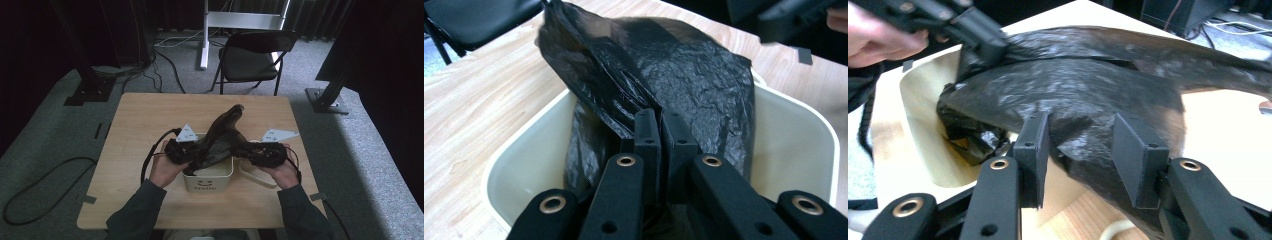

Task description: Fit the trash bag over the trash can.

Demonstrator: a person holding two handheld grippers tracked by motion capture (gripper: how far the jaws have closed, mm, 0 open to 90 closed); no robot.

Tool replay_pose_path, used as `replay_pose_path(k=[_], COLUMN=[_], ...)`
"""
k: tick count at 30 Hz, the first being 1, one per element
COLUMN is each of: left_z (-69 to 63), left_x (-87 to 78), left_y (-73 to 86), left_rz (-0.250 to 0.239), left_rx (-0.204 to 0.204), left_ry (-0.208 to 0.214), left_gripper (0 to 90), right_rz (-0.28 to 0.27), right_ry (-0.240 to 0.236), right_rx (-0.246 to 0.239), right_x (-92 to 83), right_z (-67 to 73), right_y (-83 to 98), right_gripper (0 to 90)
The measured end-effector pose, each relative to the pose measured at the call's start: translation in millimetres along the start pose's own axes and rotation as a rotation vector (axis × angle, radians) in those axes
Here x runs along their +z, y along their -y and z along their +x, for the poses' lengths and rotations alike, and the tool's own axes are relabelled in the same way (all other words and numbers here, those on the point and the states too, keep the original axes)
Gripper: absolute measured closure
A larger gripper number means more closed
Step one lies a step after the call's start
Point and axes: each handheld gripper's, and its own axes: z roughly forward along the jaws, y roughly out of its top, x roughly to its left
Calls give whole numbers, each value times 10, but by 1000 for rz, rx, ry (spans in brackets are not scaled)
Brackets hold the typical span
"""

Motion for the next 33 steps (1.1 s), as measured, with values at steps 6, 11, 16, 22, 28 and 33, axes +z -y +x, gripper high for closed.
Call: replay_pose_path(k=[6,11,16,22,28,33], left_z=[-24,-10,-16,-39,-65,-51], left_x=[12,40,32,7,-29,-62], left_y=[98,157,170,178,179,201], left_rz=[18,34,31,28,35,37], left_rx=[2,0,11,27,46,39], left_ry=[3,7,-2,-10,-24,-22], left_gripper=[870,865,857,854,850,849], right_rz=[10,25,48,58,66,87], right_ry=[20,33,61,85,75,52], right_rx=[10,37,64,122,179,226], right_x=[43,108,157,229,309,403], right_z=[-22,-74,-160,-297,-396,-461], right_y=[0,-13,-19,-38,-99,-115], right_gripper=[560,533,515,485,475,473])
